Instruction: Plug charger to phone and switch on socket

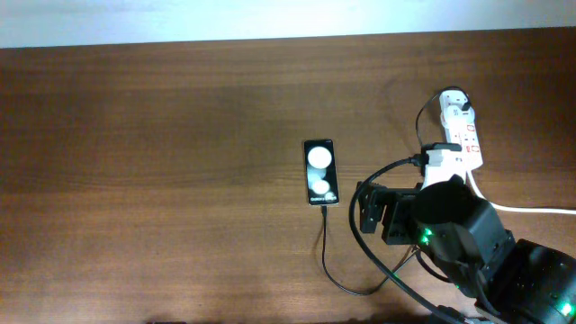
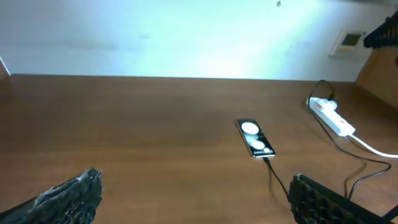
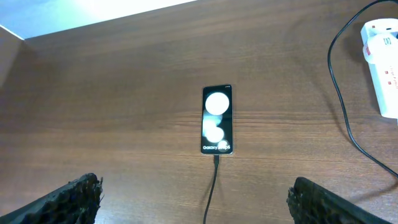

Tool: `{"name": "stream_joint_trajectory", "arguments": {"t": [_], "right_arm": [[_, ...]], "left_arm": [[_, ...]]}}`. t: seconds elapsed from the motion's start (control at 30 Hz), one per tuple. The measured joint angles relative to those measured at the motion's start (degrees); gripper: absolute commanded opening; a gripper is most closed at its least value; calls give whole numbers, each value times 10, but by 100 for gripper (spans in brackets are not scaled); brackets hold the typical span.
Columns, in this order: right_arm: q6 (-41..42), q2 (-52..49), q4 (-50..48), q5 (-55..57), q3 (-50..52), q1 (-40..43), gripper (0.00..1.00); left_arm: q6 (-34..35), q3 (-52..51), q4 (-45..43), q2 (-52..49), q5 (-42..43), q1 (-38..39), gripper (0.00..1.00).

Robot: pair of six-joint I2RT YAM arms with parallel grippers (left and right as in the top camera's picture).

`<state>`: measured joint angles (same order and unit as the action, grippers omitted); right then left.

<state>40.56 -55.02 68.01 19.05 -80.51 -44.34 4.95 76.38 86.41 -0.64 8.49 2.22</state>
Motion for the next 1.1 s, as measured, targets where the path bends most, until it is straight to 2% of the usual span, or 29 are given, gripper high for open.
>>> {"name": "stream_joint_trajectory", "arguments": {"t": [0.13,0.27,0.4,0.6,0.63,0.83,1.1], "right_arm": [[0,0,0,-1,0,0,99],[0,0,0,-1,0,0,99],[0,0,2,-3,0,0,99],[0,-1,29,-4,1,0,99],[0,0,40,-5,1,0,99],[0,-1,57,-5,1,1,99],[0,-1,60,-5,1,1,99]], "left_arm": [[0,2,5,0,-2,0,99],[0,4,53,0,-3,0,99],[0,-30,-62,2,-29,0,99],[0,-228,-247,0,-43,0,99],[0,-277,-340,2,-44,0,99],[0,-490,-567,-2,-45,-1,99],[0,-687,-780,-2,-45,-1,99]]}}
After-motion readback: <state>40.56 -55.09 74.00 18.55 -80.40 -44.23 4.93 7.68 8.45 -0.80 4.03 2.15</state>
